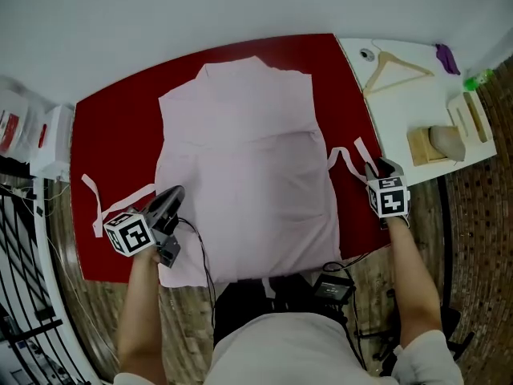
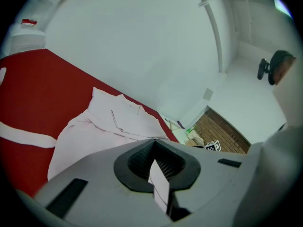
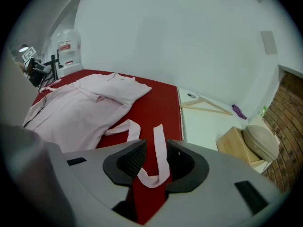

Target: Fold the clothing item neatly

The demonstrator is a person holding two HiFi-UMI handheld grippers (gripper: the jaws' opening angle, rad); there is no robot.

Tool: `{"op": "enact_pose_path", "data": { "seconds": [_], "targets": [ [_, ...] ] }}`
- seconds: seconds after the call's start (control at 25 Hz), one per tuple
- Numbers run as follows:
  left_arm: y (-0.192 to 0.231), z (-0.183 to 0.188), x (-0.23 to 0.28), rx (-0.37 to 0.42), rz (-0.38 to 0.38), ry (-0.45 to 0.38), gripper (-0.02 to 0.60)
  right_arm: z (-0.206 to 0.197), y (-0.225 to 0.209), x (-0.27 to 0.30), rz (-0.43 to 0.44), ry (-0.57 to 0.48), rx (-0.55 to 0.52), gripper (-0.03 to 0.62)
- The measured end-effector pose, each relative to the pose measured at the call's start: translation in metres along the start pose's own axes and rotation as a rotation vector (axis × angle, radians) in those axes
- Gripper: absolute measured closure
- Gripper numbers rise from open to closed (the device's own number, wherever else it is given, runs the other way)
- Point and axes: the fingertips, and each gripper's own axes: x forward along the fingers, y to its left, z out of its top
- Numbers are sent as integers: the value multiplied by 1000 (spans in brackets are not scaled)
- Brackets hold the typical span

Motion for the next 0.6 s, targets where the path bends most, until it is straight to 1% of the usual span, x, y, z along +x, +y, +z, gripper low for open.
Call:
{"op": "enact_pose_path", "data": {
  "seconds": [0.28,0.44,0.52,0.56,0.6],
  "targets": [
    [-23,-15,-19,-21,17,-64,575,-46,-24,25,4,124,110,476],
    [-32,-25,-26,-20,15,-66,575,-57,-26,36,16,165,230,477],
    [-35,-30,-27,-24,8,-61,575,-58,-24,36,28,182,265,482],
    [-37,-32,-26,-28,0,-58,575,-58,-22,36,32,188,262,507],
    [-40,-33,-24,-32,-12,-54,575,-57,-21,35,31,190,252,556]
  ]
}}
